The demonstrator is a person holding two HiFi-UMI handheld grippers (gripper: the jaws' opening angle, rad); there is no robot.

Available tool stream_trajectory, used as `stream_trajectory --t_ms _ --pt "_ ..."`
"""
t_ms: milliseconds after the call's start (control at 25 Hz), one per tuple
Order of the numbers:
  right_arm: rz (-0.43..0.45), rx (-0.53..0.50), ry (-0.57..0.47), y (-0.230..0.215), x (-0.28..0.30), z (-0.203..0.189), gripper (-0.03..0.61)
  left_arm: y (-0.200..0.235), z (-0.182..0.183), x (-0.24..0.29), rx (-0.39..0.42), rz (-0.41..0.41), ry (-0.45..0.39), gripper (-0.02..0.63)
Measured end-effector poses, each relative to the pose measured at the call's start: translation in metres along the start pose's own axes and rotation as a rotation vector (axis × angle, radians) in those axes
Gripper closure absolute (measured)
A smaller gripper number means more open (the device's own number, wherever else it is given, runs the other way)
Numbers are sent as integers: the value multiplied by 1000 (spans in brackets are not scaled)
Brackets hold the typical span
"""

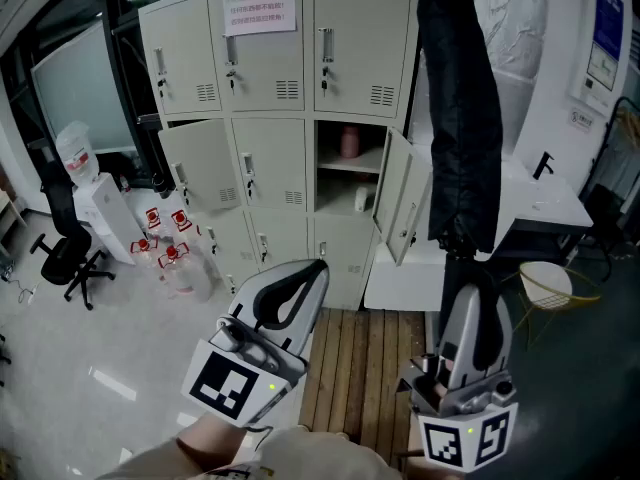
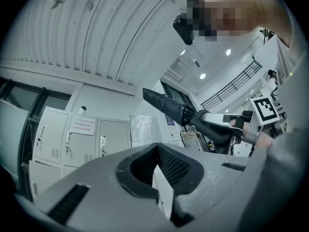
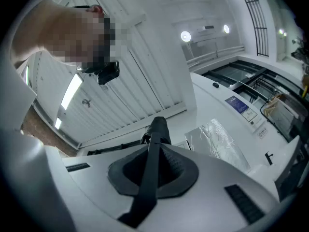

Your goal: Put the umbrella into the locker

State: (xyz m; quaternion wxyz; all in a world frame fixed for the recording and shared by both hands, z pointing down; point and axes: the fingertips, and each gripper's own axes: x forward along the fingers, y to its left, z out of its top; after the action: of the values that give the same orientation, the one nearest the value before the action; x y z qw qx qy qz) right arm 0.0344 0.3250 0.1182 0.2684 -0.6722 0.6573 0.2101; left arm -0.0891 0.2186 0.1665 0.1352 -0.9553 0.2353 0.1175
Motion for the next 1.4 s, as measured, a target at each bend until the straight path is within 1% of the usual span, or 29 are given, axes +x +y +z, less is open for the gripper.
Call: stream_trajectory --t_ms 200,880,1400 --pt "-4 0 -4 -6 2 1 560 -4 7 8 -9 0 -28 606" --pt "5 12 15 -19 4 -6 558 -9 -5 20 -5 10 1 606" --pt "33 38 26 -52 -6 -7 558 -33 -19 36 -6 50 23 606"
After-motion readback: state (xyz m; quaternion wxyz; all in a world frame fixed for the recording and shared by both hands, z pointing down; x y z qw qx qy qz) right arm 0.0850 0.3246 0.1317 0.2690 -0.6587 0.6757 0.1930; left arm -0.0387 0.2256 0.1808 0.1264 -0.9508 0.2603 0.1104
